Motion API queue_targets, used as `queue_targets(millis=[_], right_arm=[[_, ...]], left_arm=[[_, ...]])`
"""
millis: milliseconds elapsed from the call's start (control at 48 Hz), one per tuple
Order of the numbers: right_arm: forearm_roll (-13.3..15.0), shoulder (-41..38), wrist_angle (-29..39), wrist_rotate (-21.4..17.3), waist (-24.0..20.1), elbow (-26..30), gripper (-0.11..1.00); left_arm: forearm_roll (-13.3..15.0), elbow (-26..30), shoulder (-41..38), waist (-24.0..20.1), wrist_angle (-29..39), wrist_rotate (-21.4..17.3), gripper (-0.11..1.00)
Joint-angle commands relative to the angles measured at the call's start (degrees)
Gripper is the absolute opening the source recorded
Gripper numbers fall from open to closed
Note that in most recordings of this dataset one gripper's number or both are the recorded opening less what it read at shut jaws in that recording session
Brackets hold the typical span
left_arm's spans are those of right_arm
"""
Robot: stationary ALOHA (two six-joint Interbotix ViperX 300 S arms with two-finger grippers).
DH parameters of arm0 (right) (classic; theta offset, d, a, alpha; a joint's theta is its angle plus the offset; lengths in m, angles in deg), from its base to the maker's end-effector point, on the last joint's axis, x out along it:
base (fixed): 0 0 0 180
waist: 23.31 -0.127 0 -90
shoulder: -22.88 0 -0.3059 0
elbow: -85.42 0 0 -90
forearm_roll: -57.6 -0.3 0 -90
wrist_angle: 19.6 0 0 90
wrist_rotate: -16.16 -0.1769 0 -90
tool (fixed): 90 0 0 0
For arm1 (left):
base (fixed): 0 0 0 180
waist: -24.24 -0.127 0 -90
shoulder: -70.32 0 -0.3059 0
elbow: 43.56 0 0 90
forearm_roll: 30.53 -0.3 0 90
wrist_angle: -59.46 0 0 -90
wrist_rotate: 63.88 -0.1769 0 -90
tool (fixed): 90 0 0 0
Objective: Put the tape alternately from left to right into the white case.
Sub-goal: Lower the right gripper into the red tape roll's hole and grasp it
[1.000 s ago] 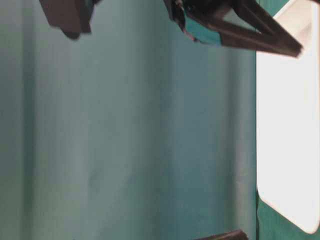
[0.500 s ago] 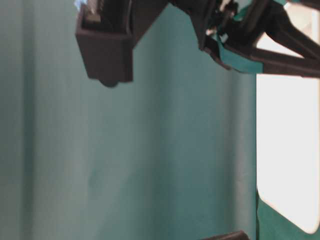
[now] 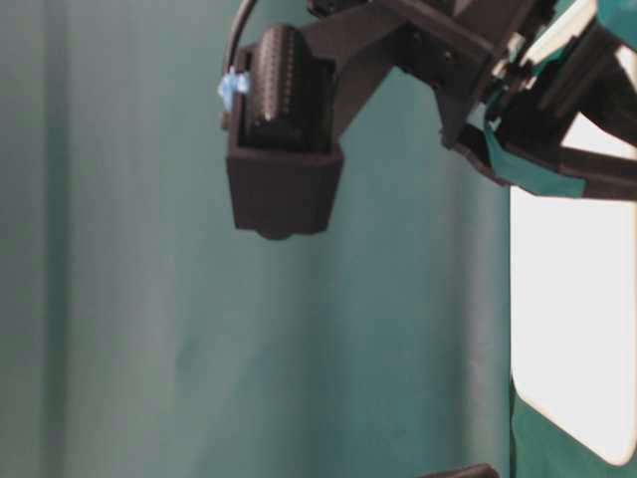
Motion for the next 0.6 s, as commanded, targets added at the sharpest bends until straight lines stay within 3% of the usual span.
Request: queue_targets(millis=[0,583], right_arm=[[0.09,0.44,-0.18,-0.18,-0.79,1.23,0.82],[0.09,-3.34,-0.18,-0.26,-1.14,2.46,0.82]], left_arm=[[0.09,0.62,0.53,0.09,-0.26,0.09,0.64],[0.09,0.44,0.44,-0.18,-0.26,0.09,0.64]])
